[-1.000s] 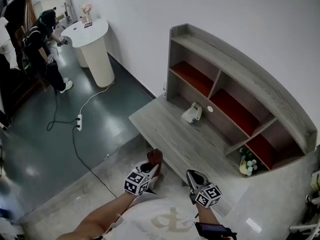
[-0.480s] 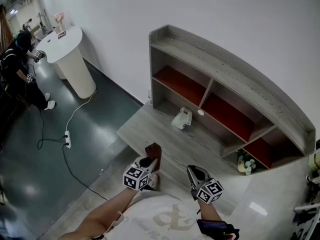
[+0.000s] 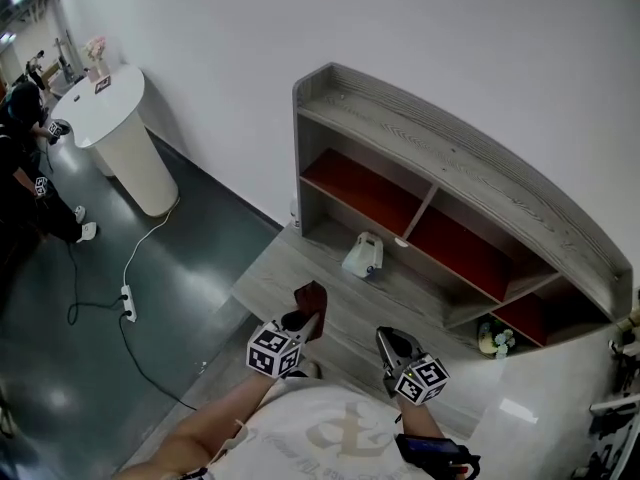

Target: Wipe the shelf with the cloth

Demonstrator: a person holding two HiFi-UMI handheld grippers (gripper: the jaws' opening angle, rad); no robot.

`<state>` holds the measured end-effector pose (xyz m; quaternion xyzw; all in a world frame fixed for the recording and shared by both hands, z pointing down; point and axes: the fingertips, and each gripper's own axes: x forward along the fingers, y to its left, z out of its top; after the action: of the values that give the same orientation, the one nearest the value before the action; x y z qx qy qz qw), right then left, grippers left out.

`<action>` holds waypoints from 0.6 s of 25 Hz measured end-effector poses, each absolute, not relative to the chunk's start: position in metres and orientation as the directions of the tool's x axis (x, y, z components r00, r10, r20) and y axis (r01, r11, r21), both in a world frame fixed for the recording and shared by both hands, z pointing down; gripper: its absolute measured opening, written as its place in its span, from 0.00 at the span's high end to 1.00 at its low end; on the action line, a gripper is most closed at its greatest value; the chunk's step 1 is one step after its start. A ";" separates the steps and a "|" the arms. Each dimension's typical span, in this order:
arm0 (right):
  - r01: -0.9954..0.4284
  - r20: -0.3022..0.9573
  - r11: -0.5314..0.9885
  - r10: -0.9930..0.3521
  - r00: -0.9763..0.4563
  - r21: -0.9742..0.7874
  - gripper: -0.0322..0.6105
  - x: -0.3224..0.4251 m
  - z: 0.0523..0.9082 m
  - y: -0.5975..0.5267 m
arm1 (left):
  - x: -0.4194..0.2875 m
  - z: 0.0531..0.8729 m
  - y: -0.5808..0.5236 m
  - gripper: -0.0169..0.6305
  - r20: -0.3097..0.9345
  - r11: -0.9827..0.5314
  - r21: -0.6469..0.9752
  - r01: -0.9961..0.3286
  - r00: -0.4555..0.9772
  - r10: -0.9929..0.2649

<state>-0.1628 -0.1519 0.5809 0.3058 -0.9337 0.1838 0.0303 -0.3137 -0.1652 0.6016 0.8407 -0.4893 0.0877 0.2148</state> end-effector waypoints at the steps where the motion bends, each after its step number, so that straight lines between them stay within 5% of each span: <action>1: -0.585 0.167 0.744 -0.564 -0.809 -0.322 0.94 -0.167 0.579 -0.158 | -0.317 0.598 -0.171 0.87 0.352 -0.436 0.273 -0.858 0.511 -0.784; 15: -0.649 0.152 0.697 -0.637 -0.756 -0.304 0.94 -0.191 0.567 -0.200 | -0.358 0.544 -0.270 0.87 0.274 -0.473 0.222 -0.853 0.520 -0.809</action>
<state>-0.1912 -0.2005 0.5668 0.3492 -0.9210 0.1718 0.0172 -0.3581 -0.2702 0.5438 0.8556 -0.4855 0.0654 0.1669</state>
